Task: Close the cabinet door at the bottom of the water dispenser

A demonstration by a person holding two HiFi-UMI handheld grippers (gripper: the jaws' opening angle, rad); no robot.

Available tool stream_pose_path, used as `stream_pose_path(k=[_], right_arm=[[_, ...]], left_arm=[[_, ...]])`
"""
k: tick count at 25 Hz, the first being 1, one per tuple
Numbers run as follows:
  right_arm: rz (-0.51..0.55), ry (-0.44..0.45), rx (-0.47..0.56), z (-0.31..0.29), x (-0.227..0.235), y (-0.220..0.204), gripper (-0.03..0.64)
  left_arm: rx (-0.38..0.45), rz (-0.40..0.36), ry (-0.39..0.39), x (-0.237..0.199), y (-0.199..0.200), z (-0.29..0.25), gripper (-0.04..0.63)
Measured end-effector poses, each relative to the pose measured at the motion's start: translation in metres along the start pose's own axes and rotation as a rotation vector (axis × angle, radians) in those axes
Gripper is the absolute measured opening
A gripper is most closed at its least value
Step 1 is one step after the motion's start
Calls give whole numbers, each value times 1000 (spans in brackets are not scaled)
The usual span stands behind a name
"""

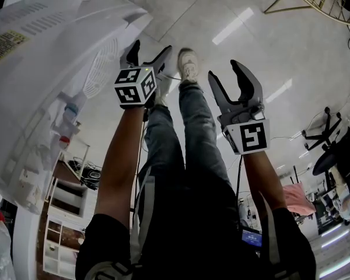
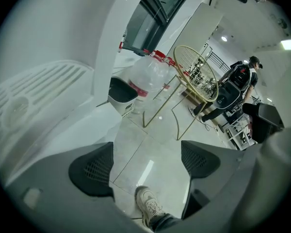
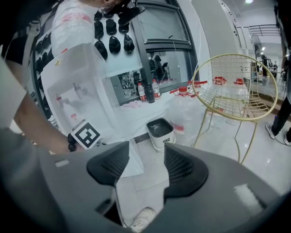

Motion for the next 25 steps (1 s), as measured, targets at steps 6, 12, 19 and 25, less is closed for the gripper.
stream_pose_path(k=[6, 12, 19, 25], right_arm=[[-5, -2, -2, -4, 11, 8, 225], [-14, -8, -1, -5, 20, 10, 225], [-36, -18, -10, 0, 31, 5, 224], [-57, -35, -9, 2, 39, 2, 222]], left_arm=[[-4, 4, 9, 0, 13, -4, 449], [-9, 23, 25, -2, 19, -9, 449], [-27, 19, 51, -1, 25, -18, 449], [-23, 50, 79, -7, 32, -22, 449]])
Point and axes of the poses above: the fingertips, and each gripper's own axes: z backward along the fingers, x to its right, y out of its top, the point moved 10 cm from there along z, backward along the fingers, and after that the axes turned 14 degrees about -x, right-handed, at the moved point
